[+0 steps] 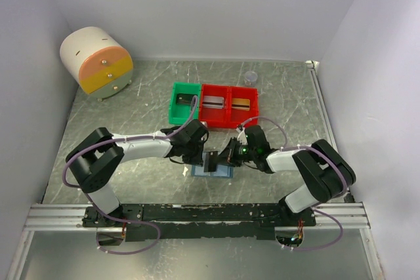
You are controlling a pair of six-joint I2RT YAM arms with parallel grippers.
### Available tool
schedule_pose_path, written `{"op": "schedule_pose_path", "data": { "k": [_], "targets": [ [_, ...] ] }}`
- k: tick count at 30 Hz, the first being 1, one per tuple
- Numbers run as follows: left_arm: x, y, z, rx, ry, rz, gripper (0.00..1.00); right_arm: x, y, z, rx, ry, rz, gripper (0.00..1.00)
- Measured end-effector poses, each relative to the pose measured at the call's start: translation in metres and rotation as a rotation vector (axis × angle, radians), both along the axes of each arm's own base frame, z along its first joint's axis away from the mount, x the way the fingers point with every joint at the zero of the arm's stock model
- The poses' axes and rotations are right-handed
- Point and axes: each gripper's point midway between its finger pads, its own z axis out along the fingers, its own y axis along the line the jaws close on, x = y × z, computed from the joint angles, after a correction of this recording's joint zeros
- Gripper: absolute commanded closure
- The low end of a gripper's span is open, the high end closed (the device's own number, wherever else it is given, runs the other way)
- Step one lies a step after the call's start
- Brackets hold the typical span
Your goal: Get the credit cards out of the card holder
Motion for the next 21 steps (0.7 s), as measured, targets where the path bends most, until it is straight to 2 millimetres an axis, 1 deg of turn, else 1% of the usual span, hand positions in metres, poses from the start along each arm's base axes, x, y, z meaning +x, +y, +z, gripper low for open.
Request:
{"op": "schedule_pose_path", "data": {
  "k": [4,6,8,11,16,19,21],
  "targets": [
    [-0.001,0.008,0.002,0.016,-0.014,0.015,0.84,0.004,-0.006,0.010,-0.037,-0.055,-0.009,1.00],
    [0.000,0.012,0.006,0.025,-0.028,0.026,0.79,0.005,-0.008,0.015,-0.051,-0.087,-0.006,1.00],
    [0.004,0.015,0.014,0.024,-0.055,0.041,0.74,0.007,-0.011,0.023,-0.067,-0.134,0.000,1.00],
    [0.011,0.017,0.028,0.012,-0.104,0.070,0.60,0.010,-0.014,0.034,-0.088,-0.198,0.015,1.00],
    [0.023,0.023,0.057,-0.017,-0.191,0.131,0.42,0.014,-0.020,0.050,-0.128,-0.302,0.038,1.00],
    [0.029,0.030,0.077,-0.037,-0.250,0.173,0.29,0.019,-0.024,0.061,-0.152,-0.370,0.042,1.00],
    [0.032,0.037,0.089,-0.041,-0.286,0.200,0.22,0.022,-0.025,0.069,-0.160,-0.411,0.044,1.00]
  ]
}}
